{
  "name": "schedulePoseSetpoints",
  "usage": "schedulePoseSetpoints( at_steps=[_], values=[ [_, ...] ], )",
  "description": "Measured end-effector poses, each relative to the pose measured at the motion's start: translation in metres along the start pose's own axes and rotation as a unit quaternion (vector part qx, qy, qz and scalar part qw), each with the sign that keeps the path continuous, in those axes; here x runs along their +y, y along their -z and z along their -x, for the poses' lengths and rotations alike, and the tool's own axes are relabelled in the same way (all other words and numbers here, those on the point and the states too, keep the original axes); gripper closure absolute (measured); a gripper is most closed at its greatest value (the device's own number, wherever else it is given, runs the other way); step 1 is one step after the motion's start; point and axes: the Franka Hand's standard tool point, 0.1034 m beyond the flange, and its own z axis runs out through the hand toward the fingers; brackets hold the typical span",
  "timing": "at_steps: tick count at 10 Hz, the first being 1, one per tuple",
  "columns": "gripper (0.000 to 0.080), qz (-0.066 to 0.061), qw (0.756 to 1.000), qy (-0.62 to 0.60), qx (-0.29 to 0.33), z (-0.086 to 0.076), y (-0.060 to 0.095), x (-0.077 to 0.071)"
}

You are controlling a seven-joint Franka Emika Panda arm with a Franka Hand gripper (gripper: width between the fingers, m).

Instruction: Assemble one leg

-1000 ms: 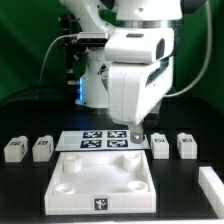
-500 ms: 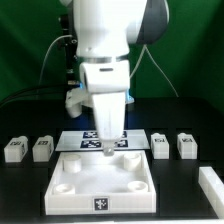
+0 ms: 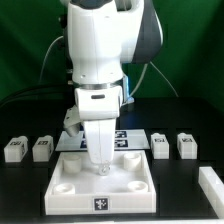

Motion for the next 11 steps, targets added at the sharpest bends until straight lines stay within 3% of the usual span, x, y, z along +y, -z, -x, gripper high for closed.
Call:
schedulePoseSetpoints(
  at_steps=[1,3,4,6,7,8,11],
  values=[
    [0.015,0.0,1.0,0.0,0.0,0.0007,0.0,-0.0001],
    [0.0373,0.0,1.0,-0.003,0.0,0.0022,-0.0001,-0.0002],
    [0.0373,0.0,1.0,-0.003,0.0,0.0024,-0.0001,-0.0002],
    [0.069,0.0,1.0,-0.004,0.0,0.0026,-0.0002,-0.0003],
    [0.069,0.003,1.0,-0.003,0.0,0.0025,0.0009,0.0013],
    [0.0742,0.006,1.0,-0.003,0.0,0.0025,0.0013,0.0023],
    [0.0742,0.006,1.0,-0.004,0.0,0.0025,0.0014,0.0026]
  ],
)
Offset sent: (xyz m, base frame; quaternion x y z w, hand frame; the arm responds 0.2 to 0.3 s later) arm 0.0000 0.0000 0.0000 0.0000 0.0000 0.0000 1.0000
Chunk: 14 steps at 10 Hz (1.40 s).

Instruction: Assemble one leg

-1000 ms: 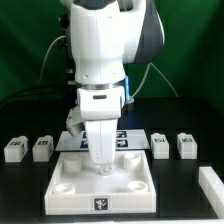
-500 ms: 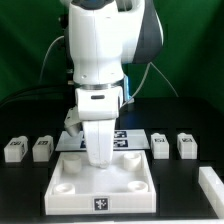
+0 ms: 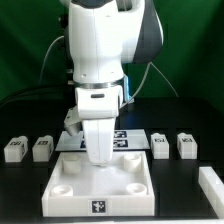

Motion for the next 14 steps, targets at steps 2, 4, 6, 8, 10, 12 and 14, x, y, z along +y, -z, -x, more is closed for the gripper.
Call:
schedulePoseSetpoints(
  at_steps=[2,4,6,8,10,12,14],
  values=[
    [0.0742,0.0,1.0,0.0,0.0,0.0,0.0,0.0],
    [0.0742,0.005,1.0,0.014,0.001,-0.001,0.001,0.009],
    [0.0742,0.012,1.0,0.024,0.009,-0.02,0.0,0.023],
    [0.0742,0.019,1.0,0.012,0.021,-0.051,-0.001,0.038],
    [0.0742,0.024,0.999,-0.006,0.028,-0.078,-0.002,0.047],
    [0.0742,0.023,0.999,-0.003,0.032,-0.087,-0.002,0.054],
    [0.0742,0.021,0.999,0.007,0.032,-0.087,-0.002,0.056]
  ],
)
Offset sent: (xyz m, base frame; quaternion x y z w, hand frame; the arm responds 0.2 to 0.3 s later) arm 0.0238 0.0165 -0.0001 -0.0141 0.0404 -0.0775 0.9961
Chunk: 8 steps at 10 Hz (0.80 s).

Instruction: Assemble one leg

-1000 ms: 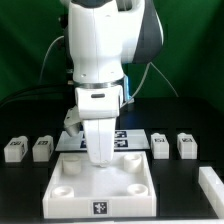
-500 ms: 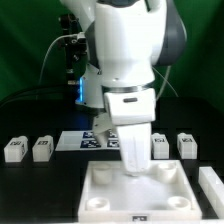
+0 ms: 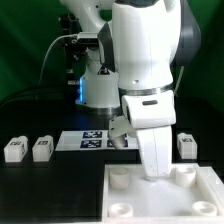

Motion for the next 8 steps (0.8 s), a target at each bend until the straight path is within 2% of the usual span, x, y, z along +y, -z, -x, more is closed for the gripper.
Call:
schedulePoseSetpoints(
  at_steps=[1,3,4,5,6,7,8],
  values=[
    [0.0742,-0.006,1.0,0.002,-0.001,0.0001,-0.0002,-0.0001],
    [0.0742,-0.006,1.0,0.001,-0.001,0.0004,-0.0002,-0.0003],
    [0.0663,-0.006,1.0,0.0,-0.001,0.0009,-0.0004,-0.0004],
    [0.0483,-0.006,1.0,-0.001,-0.001,0.0012,-0.0005,-0.0005],
    [0.0483,-0.006,1.0,-0.001,-0.001,0.0014,-0.0006,-0.0006],
    [0.0299,-0.006,1.0,-0.002,-0.001,0.0015,-0.0006,-0.0006],
    [0.0198,-0.006,1.0,-0.002,-0.001,0.0017,-0.0006,-0.0006]
  ],
)
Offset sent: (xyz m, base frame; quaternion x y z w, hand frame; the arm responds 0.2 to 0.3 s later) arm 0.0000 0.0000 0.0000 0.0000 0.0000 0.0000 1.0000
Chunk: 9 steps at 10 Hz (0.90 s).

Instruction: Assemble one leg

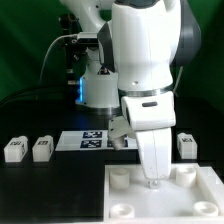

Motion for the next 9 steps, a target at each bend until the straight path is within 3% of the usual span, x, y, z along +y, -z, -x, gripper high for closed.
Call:
schedulePoseSetpoints(
  at_steps=[3,7,9],
  values=[
    [0.0152,0.0,1.0,0.0,0.0,0.0,0.0,0.0],
    [0.015,0.0,1.0,-0.004,0.0,0.0,0.0,0.0],
    [0.015,0.018,0.996,-0.091,-0.003,-0.01,0.024,0.002]
  ],
)
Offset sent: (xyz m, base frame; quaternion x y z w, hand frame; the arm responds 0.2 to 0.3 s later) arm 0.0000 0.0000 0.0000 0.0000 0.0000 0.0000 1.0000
